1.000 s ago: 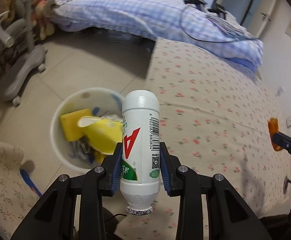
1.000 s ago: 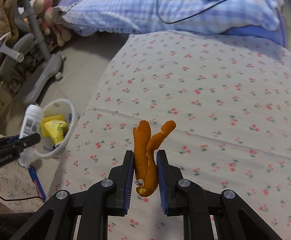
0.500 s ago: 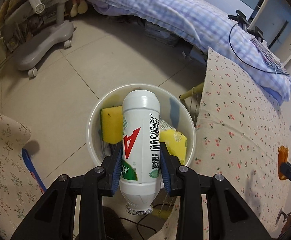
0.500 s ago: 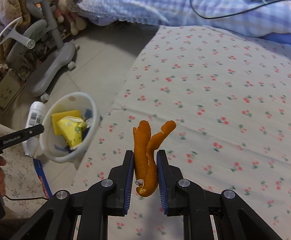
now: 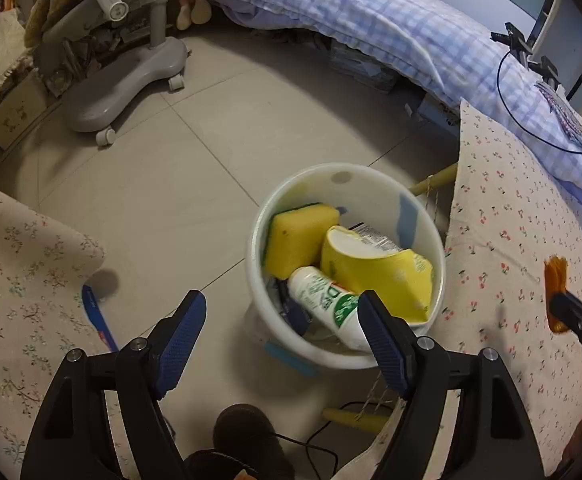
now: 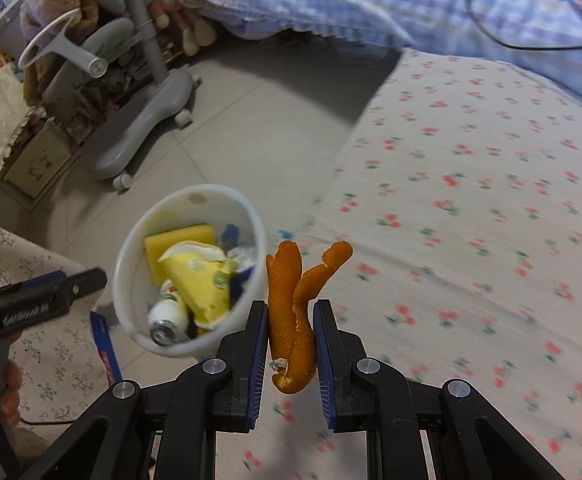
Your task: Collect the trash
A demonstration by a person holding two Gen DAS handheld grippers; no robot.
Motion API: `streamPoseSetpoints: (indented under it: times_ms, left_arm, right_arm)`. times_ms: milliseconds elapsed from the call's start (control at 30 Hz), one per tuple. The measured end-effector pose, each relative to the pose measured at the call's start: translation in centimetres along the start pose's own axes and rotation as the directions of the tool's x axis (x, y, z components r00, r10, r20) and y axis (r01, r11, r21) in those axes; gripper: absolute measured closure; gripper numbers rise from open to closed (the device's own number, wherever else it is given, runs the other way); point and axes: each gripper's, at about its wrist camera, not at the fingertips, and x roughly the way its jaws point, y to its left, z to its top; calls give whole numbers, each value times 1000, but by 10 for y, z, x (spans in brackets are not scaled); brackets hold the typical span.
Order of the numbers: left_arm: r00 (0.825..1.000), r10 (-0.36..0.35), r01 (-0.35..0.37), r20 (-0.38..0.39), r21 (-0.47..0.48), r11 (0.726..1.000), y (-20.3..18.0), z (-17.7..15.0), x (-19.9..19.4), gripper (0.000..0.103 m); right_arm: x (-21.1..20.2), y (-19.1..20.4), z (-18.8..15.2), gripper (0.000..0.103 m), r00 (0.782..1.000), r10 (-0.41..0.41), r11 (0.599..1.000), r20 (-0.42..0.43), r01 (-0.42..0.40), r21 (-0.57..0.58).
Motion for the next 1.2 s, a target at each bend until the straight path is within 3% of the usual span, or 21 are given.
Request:
streamPoseSetpoints:
  times_ms: [267,533,567,600,633,667,767,1067,1200]
  left_arm:
    - [998,22,-24,60,28,999,18,-4,-24,23]
    - [999,29,-30,33,13,999,35,-7,-20,22]
    - [999,30,-30,34,7,1000,37,-7,-20,22]
    - [999,29,-29,38,1,1000,39,-7,-21,22]
    - [999,27,-27,41,-2,1000,40,-7,-22,21]
    - [999,23,-23,47,-7,1000,40,-7,-23,18]
    - [998,9,-9,62,-8,1000,38,-8,-29,9]
    - [996,-29,22,90,81,996,1,-27,-50,8]
    - [993,-58,44,99,132,990,-21,-42,-61,8]
  right_arm:
    - [49,28,25,83,998,48,998,-35,-50,-39]
    - [91,50,46,79,994,76,996,-82,-79,-38]
    - [93,50,46,71,993,87,995,-84,-91,-35]
    - [94,51,47,49,991,104,994,-82,-107,-30]
    - [93,51,48,40,990,121,992,-73,-122,-17]
    - [90,50,49,33,991,121,993,-55,-121,-8]
    - [78,51,52,33,994,104,995,-25,-104,-6]
    - [-3,24,25,31,999,22,1000,36,-21,-22]
    - [-48,2,-2,25,997,-48,999,58,48,1]
